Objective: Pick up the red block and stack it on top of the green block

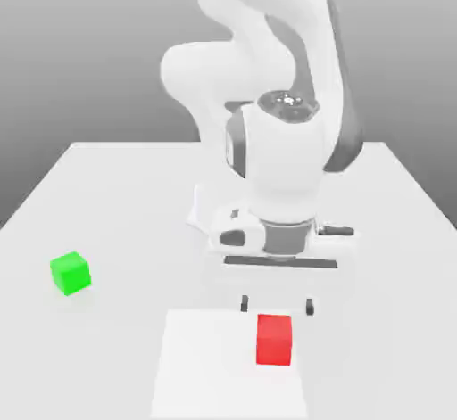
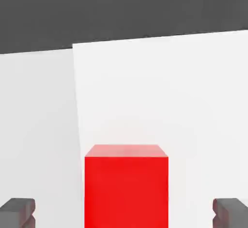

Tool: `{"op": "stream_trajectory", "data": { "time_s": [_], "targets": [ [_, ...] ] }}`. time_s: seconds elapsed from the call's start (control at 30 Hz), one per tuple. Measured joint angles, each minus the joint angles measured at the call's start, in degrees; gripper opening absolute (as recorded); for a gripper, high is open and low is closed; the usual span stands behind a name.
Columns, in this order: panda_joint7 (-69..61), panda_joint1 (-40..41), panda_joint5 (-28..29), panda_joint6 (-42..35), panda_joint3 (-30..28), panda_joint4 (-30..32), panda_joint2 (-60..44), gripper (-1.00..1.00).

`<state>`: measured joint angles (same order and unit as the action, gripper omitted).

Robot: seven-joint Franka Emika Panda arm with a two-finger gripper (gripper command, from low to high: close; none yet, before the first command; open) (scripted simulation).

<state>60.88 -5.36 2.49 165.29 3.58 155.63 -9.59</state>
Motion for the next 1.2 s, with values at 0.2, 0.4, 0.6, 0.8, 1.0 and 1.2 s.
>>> {"op": "stream_trajectory", "data": {
  "time_s": [0.2,0.4,0.6,0.8,1.0,1.2],
  "targets": [
    [0.9,-0.9,1.1,4.6,-1.2,-0.7,-5.4,-1.0],
    [0.4,-0.5,0.5,1.9,-0.6,-0.3,-2.2,-1.0],
    [-5.3,3.0,-0.7,-6.5,-1.5,1.4,8.1,-1.0],
    [-22.1,12.6,3.1,-9.0,-7.6,2.8,12.9,-1.0],
    [-40.2,19.0,6.2,-10.9,-15.4,4.4,16.8,-1.0],
    [-58.4,25.2,8.9,-12.3,-24.7,6.1,19.9,-1.0]
  ]
}}
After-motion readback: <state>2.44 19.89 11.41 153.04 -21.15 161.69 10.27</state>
